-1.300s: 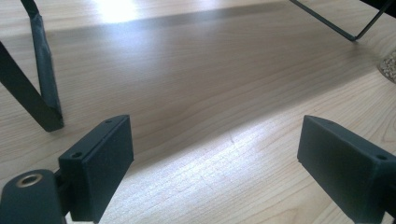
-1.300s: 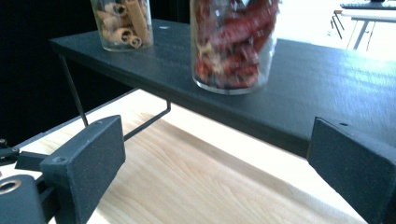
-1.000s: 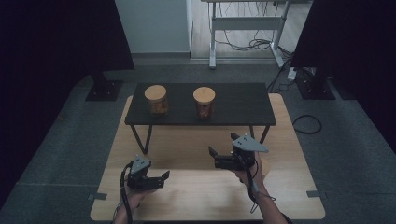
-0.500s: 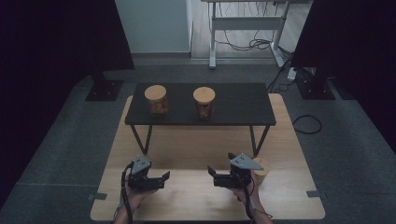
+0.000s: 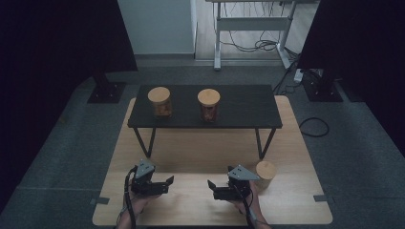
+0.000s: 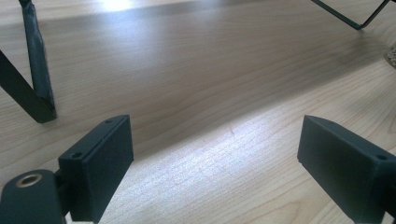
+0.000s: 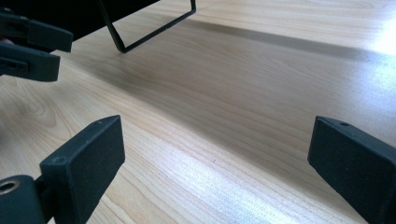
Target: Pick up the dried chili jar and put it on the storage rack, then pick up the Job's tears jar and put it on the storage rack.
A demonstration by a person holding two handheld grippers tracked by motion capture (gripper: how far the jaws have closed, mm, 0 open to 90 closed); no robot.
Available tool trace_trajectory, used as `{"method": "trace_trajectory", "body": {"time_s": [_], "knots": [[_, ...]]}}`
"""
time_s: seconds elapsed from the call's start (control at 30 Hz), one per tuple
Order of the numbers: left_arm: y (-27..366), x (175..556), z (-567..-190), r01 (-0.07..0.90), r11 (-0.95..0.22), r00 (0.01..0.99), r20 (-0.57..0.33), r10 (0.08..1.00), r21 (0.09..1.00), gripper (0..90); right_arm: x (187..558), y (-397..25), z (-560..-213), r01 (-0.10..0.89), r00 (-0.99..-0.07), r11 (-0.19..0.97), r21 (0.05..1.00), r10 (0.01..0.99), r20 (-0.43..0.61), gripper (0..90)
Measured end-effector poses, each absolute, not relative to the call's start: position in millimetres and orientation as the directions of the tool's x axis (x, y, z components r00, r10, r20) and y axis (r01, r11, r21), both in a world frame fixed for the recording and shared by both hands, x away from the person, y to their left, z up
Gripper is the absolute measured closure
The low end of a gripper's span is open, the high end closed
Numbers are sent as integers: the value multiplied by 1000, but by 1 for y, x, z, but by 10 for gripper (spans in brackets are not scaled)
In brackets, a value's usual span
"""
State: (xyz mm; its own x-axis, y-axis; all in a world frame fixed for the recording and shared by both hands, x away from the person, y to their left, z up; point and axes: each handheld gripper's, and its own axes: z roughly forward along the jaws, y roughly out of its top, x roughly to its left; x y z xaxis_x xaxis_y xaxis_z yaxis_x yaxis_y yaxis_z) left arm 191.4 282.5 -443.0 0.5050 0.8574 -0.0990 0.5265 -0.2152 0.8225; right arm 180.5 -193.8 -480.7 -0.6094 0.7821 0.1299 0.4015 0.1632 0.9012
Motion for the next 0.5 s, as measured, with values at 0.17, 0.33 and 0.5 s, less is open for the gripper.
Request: {"method": "trace_trajectory", "body": {"time_s": [0.17,0.33,0.5], "knots": [[283,191,-443,527,-216,504,-98,858,822,101,181,-194,-483,415,-607,163,895,783,139,25],[283,192,-443,528,-216,504,-98,858,821,101,180,-196,-482,420,-601,146,896,784,154,12],[282,191,-443,529,-216,504,-99,858,821,101,178,-197,-478,433,-589,142,890,792,160,0]]}}
